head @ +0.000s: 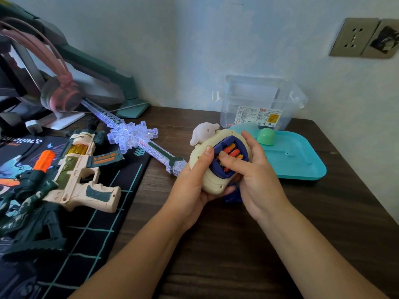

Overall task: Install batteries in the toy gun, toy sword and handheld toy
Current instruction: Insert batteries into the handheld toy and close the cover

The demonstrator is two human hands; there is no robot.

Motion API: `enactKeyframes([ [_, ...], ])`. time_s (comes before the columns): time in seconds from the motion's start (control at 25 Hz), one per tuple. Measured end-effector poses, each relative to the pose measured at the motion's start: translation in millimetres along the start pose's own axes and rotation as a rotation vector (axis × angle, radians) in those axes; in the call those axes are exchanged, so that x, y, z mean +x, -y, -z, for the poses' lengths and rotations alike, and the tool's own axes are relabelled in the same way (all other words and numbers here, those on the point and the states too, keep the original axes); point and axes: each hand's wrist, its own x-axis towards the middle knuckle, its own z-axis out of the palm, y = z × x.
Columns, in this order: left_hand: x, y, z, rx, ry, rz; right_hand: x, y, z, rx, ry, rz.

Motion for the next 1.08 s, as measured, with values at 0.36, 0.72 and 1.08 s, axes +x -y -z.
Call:
enactKeyframes([
  [0.36, 2, -13, 8, -0.048, -0.052, -0.088, 6, 17, 16, -0.494, -0.062, 0.048],
  [0.72, 4, -17, 16, -0.139, -0.079, -0.144, -1, 6, 31, -1.557, 0.135, -0.065],
  [1.08, 7, -14, 20, -0.044, -0.108, -0.083, -4, 11, 35, -1.311, 0.151, -0.072],
])
